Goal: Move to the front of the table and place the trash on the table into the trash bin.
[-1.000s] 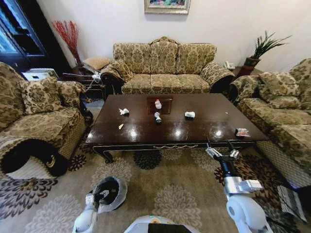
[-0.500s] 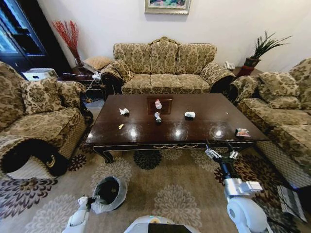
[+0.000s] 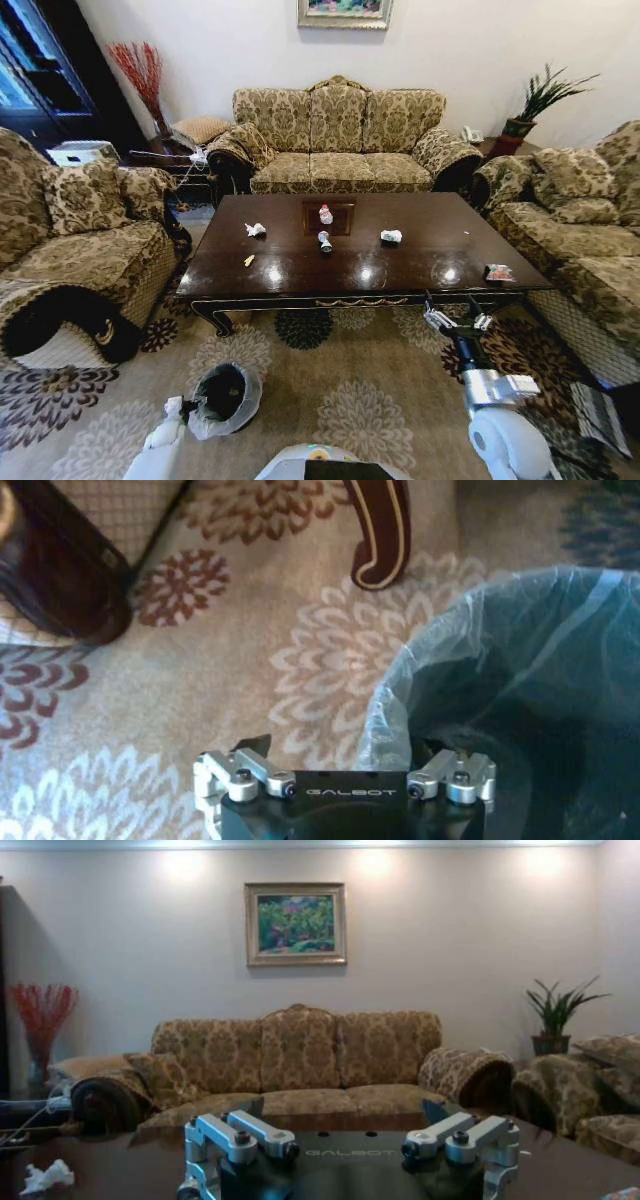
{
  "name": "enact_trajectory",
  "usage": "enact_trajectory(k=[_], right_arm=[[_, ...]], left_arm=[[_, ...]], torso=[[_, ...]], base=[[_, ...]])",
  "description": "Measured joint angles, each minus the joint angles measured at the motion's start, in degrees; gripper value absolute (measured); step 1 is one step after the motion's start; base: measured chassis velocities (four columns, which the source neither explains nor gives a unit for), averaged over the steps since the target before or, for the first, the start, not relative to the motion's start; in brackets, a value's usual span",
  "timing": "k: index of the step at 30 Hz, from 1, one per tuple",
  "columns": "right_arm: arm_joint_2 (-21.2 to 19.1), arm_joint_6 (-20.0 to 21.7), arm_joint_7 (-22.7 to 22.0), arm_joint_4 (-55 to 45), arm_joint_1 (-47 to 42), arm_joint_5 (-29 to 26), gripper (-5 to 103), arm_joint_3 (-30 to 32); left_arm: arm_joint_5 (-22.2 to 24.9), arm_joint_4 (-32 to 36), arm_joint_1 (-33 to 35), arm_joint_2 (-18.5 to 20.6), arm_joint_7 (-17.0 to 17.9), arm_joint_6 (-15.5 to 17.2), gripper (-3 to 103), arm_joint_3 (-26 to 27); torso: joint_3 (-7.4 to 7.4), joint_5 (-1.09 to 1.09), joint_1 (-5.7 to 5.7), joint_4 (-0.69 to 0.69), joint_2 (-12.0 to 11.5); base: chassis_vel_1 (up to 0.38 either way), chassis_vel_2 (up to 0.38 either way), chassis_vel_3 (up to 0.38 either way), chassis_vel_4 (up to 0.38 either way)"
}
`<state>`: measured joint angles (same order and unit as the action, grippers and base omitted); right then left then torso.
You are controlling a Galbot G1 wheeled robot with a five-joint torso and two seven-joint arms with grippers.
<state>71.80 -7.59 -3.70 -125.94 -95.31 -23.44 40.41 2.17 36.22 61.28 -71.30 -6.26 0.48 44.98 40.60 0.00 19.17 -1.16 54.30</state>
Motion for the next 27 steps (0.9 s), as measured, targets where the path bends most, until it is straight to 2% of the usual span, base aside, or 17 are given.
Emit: enact_trajectory(k=[2, 4, 8, 9, 12, 13, 17, 19, 24, 26, 27], right_arm=[[0.01, 0.05, -0.58, -0.04, -0.02, -0.54, 100, 0.03], [0.03, 0.06, -0.76, -0.05, -0.09, -0.65, 100, 0.12], [0.07, -0.01, -0.89, -0.04, -0.47, -0.72, 100, 0.50], [0.07, -0.01, -0.89, -0.04, -0.47, -0.72, 100, 0.50], [0.30, -0.03, -1.40, -0.34, -0.58, -1.20, 100, 0.44], [0.30, -0.03, -1.40, -0.34, -0.58, -1.20, 100, 0.44], [0.34, 0.02, -1.77, -0.61, -0.62, -1.80, 100, 0.43], [0.27, -0.09, -2.15, -0.37, -0.34, -1.85, 100, 0.50], [0.93, -0.31, -2.77, -0.47, -0.65, -1.90, 100, 0.54], [1.06, -0.43, -2.82, -0.58, -0.86, -1.90, 100, 0.54], [1.13, -0.58, -2.89, -0.79, -1.21, -1.94, 100, 0.55]], left_arm=[[-1.46, -2.15, -1.14, 0.05, -0.55, -0.25, 84, 0.04], [-2.24, -3.37, -1.73, 0.09, -0.71, -0.54, 84, 0.11], [-4.06, -6.62, -3.41, 0.34, -1.01, -2.29, 68, 0.56], [-4.06, -6.62, -3.41, 0.34, -1.01, -2.29, 68, 0.56], [-4.48, -7.28, -3.91, 0.37, -0.98, -2.38, 57, 0.65], [-4.48, -7.28, -3.91, 0.37, -0.98, -2.38, 57, 0.65], [-4.26, -5.64, -3.09, 0.19, -0.81, -0.97, 49, 0.64], [-3.58, -3.73, -1.89, -0.01, -0.59, 0.10, 40, 0.61], [-1.86, 0.07, 0.27, -0.24, 0.22, 1.33, 25, 0.48], [-1.72, 0.75, 0.54, -0.28, 0.24, 1.60, 25, 0.47], [-1.46, 2.05, 1.16, -0.40, 0.27, 2.10, 21, 0.46]], torso=[[0.00, 0.00, 0.00, -0.01, 0.00], [0.00, 0.00, 0.00, -0.01, 0.00], [-0.01, 0.07, -0.01, -0.01, 0.00], [-0.01, 0.07, -0.01, -0.01, 0.00], [-0.01, 0.06, -0.01, -0.02, 0.00], [-0.01, 0.06, -0.01, -0.02, 0.00], [-0.01, -0.01, -0.01, 0.00, 0.00], [-0.01, -0.08, -0.01, 0.01, 0.00], [0.00, -0.02, 0.00, 0.00, 0.00], [0.00, -0.02, 0.00, 0.00, 0.00], [-0.01, -0.03, 0.00, 0.01, 0.00]], base=[[0.000, 0.000, 0.000, 0.000], [0.000, 0.000, 0.000, 0.000], [0.000, 0.000, 0.000, 0.000], [0.000, 0.000, 0.000, 0.000], [0.000, 0.000, 0.000, 0.000], [0.000, 0.000, 0.000, 0.000], [0.000, 0.000, 0.000, 0.000], [0.000, 0.000, 0.000, 0.000], [0.000, 0.000, 0.000, 0.000], [0.000, 0.000, 0.000, 0.000], [0.000, 0.000, 0.000, 0.000]])
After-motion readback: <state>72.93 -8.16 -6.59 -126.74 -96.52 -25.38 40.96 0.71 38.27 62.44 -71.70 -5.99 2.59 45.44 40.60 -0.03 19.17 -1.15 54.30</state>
